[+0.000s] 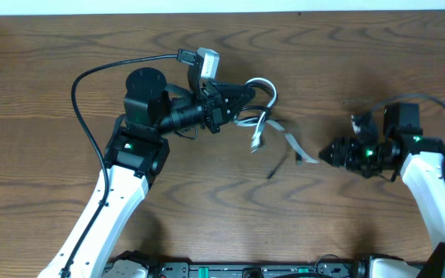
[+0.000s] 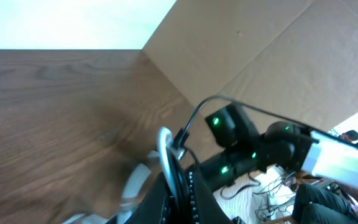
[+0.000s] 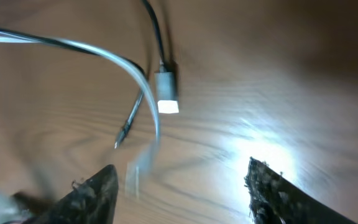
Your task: Untangle cables
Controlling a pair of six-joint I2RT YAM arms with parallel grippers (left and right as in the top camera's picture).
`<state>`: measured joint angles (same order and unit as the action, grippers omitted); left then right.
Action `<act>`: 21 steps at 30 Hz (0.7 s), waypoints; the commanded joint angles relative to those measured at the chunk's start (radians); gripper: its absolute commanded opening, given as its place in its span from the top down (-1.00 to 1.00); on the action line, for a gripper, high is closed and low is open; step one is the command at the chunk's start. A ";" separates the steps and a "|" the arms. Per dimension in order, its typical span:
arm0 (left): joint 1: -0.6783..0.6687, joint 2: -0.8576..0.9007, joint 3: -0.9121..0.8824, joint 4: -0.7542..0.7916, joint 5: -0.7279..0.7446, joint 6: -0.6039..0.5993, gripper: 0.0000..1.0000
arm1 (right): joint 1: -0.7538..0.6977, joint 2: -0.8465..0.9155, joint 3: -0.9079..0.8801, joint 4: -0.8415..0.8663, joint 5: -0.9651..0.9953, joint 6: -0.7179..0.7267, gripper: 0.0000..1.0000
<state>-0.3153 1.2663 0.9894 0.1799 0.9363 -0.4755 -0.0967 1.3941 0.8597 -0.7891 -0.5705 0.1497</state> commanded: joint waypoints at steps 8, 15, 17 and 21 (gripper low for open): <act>0.004 0.005 0.007 0.001 -0.003 -0.037 0.85 | 0.041 -0.002 0.082 0.216 -0.436 -0.217 -0.56; 0.004 0.005 0.007 0.024 -0.003 -0.167 0.85 | 0.202 -0.001 0.082 0.411 -0.444 -0.218 -0.58; 0.004 0.005 0.007 0.051 -0.003 -0.242 0.85 | 0.242 -0.001 0.082 0.462 -0.448 -0.217 -0.57; 0.004 0.005 0.007 0.105 -0.004 -0.393 0.85 | 0.295 -0.001 0.082 0.555 -0.462 -0.209 -0.56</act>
<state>-0.3149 1.2697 0.9894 0.2615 0.9360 -0.7113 0.1703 1.3941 0.9260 -0.2646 -0.9955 -0.0479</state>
